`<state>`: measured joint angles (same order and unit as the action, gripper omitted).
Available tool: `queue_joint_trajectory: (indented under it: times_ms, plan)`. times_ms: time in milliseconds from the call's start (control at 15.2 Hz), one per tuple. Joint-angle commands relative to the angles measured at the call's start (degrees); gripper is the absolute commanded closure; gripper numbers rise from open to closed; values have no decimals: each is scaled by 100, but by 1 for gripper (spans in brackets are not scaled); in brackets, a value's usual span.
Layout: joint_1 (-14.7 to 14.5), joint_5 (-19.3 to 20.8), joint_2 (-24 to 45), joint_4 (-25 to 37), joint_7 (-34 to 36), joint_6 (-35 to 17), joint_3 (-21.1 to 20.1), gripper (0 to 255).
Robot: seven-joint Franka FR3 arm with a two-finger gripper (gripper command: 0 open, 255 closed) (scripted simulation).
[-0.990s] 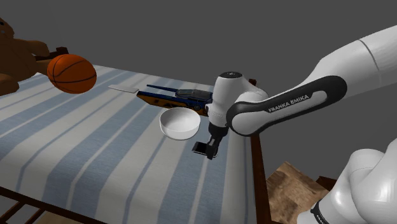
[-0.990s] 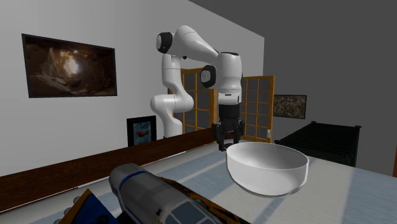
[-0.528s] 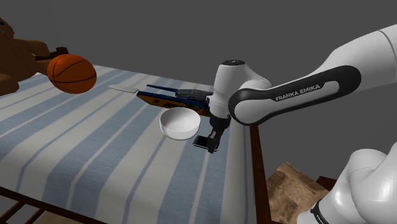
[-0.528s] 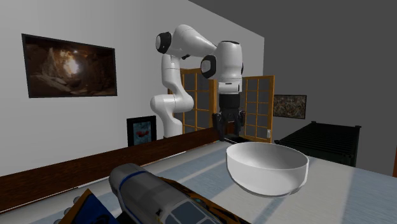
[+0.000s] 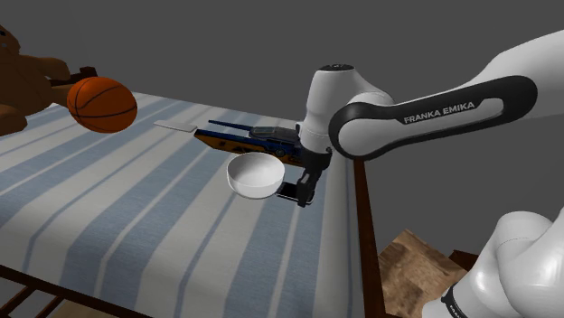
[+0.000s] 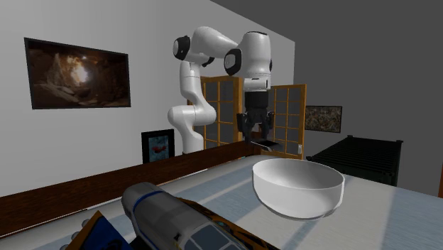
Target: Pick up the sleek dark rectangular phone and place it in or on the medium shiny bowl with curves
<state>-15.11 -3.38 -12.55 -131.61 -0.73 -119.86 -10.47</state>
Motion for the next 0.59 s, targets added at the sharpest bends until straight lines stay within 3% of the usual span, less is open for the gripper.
queue_joint_trajectory:
  times_ms: [0,528]
  plan:
    - [1,-6,-61,102,-6,166,9,255]
    - [6,-12,-223,558,-13,782,36,255]
